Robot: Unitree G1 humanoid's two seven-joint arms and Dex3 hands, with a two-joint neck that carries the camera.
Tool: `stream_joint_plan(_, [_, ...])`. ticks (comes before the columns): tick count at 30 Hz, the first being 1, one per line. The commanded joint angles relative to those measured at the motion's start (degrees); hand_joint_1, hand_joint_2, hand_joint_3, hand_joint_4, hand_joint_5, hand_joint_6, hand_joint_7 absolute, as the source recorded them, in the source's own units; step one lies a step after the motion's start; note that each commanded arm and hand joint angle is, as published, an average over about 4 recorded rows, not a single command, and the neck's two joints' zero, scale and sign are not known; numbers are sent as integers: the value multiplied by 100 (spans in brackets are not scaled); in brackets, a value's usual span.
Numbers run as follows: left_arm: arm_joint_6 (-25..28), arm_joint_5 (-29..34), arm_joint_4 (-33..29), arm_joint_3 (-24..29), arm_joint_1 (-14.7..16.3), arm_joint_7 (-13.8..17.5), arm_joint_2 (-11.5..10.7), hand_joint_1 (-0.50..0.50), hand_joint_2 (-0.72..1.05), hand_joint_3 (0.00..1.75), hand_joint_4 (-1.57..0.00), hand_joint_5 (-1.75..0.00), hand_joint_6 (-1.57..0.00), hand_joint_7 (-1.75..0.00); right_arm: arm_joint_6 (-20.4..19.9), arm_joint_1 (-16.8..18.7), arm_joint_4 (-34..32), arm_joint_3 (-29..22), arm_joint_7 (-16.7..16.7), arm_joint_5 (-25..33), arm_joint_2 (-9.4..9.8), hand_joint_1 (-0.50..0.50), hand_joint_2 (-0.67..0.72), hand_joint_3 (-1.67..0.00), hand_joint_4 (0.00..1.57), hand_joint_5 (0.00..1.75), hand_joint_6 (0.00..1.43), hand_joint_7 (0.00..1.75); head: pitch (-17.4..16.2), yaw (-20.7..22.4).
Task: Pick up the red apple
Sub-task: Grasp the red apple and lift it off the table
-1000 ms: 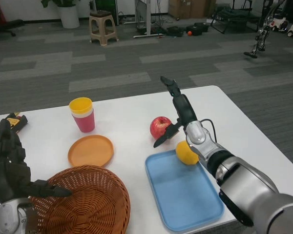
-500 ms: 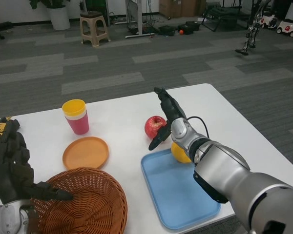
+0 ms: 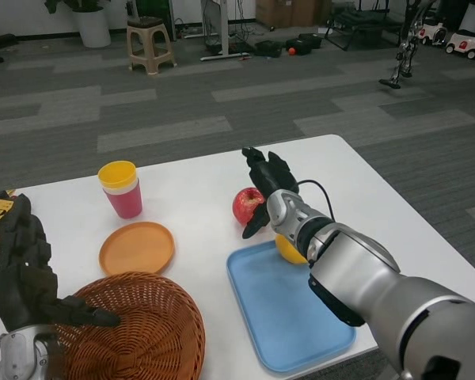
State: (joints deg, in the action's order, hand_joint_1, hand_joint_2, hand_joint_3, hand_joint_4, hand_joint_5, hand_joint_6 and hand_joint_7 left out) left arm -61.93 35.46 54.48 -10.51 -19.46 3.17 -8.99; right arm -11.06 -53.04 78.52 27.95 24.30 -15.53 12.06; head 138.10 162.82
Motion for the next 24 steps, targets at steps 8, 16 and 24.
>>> stream_joint_plan(8, [20, 25, 87, -80, -66, 26, 46, -50, -72, 9, 0, 0, -34, 0, 352, -220, 34, 9, 108, -627, -111, -46, -8, -16, 0, 0, 0, 35, 36, 35])
stream_joint_plan(16, [18, 25, 98, -109, -66, 26, 46, -50, -72, 9, 0, 0, -34, 0, 334, -112, 100, -11, 136, -635, -171, -27, 14, -4, 0, 0, 0, 35, 89, 147])
stream_joint_plan(24, [16, 14, 96, -122, -62, 41, 62, -50, -72, 9, 0, 0, -31, 0, 339, 37, 118, -17, 112, -662, -195, -17, 17, 0, 0, 0, 0, 35, 21, 173])
